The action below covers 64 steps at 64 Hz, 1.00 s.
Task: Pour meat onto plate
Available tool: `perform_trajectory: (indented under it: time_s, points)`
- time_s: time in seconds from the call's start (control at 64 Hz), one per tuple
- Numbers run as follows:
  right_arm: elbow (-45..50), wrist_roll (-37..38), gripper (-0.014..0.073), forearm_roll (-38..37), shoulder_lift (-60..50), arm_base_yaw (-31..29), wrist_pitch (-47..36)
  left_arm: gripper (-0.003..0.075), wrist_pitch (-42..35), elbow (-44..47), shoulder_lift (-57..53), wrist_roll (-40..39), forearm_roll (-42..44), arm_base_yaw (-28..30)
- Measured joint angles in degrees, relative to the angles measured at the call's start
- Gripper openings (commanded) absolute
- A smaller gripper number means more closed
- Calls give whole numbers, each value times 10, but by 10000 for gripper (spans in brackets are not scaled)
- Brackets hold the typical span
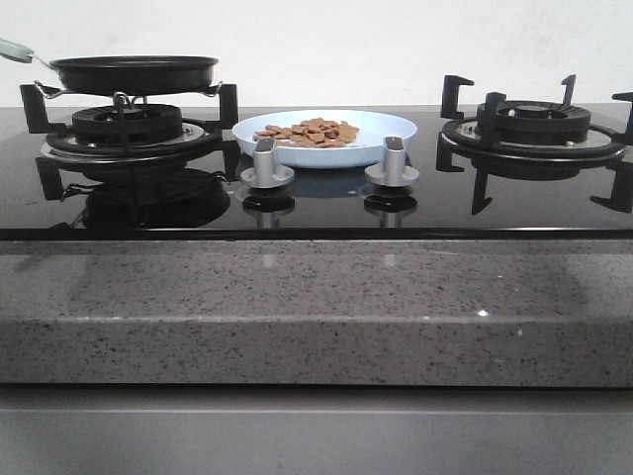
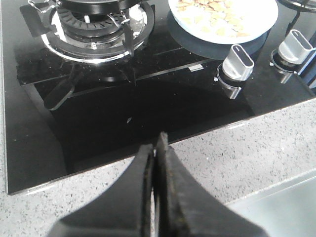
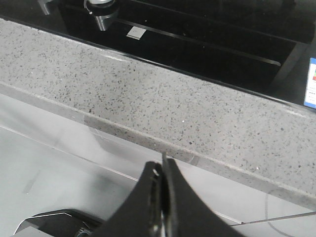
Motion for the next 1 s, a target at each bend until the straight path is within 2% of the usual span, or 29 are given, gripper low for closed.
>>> perform_trajectory:
  time_s: [0.172, 0.344, 0.438, 0.516, 0.703, 1.0]
  points:
    - [0, 0, -68, 0, 0, 0, -1, -20, -33, 44, -68, 0, 0, 19]
    - [0, 0, -68, 0, 0, 0, -1, -20, -89, 140, -183, 0, -7, 63]
    - [0, 0, -68, 0, 0, 0, -1, -20, -147, 209, -233, -4, -10, 75]
    - [0, 0, -68, 0, 0, 0, -1, -20, -185, 260, -272, -29, 8, 76]
    - [0, 0, -68, 0, 0, 0, -1, -20, -250, 366, -357, -148, 108, 77]
    - [0, 0, -68, 0, -1, 0, -1, -20, -404, 470, -424, -169, 139, 78]
